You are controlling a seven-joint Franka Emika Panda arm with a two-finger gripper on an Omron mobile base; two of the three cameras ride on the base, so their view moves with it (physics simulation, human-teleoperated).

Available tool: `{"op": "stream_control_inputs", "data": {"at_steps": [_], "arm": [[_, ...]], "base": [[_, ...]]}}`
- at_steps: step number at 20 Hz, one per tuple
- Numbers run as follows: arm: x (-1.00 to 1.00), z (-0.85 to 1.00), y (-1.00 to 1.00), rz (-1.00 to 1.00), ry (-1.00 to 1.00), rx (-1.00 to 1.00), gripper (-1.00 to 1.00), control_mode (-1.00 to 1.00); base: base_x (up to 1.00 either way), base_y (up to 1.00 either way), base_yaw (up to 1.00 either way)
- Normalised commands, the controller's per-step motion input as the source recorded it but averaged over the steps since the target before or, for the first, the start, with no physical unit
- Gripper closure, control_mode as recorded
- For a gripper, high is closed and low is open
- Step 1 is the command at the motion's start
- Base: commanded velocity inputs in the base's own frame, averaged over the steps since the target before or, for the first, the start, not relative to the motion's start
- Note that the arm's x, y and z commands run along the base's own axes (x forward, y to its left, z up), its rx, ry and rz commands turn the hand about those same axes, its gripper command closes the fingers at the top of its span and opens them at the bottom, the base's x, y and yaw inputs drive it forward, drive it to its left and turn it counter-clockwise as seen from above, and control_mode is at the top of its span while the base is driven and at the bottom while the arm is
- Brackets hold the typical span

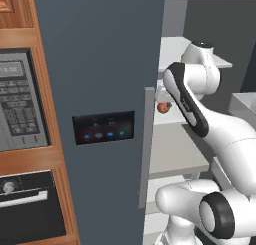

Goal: Grab the onion and garlic from the fridge, place them in the blender, close the lid, and turn on the blender to create a marinade.

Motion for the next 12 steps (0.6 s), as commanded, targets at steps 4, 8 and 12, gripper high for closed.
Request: {"op": "stream_control_inputs", "data": {"at_steps": [4,8,12], "arm": [[-0.06,-0.26,0.01,0.00,-0.05,-0.02,-1.00,-1.00],[-0.56,-0.36,-0.15,0.00,-0.39,-0.07,-1.00,-1.00],[-0.73,-0.49,-0.19,-0.01,-0.26,-0.13,-1.00,-1.00]], "base": [[0.00,0.00,0.00],[0.00,0.00,0.00],[0.00,0.00,0.00]]}}
